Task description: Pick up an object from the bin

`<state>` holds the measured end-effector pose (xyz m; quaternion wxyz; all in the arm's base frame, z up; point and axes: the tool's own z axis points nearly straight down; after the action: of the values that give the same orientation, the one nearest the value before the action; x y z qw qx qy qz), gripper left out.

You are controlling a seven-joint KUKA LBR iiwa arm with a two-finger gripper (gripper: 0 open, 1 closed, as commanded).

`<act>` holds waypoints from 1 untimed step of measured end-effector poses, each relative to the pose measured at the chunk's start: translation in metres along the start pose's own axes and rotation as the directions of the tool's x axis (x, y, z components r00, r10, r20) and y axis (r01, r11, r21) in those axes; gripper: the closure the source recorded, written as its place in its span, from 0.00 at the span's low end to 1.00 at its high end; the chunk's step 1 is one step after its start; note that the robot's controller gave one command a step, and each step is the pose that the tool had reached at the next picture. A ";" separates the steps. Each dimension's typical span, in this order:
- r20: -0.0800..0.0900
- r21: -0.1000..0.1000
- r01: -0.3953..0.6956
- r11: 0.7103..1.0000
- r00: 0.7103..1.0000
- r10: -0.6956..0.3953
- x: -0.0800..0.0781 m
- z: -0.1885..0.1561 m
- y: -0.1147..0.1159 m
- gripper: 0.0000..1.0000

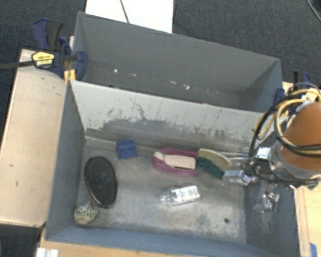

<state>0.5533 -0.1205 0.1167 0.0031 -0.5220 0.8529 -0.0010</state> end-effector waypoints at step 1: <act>0.000 -0.001 0.019 1.000 1.000 -0.019 -0.038 0.008 -0.025 0.00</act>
Offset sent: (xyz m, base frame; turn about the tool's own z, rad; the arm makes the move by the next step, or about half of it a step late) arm 0.0367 0.0204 -0.0082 -0.0138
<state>0.5923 -0.0983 0.1089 0.0029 -0.5300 0.8480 -0.0006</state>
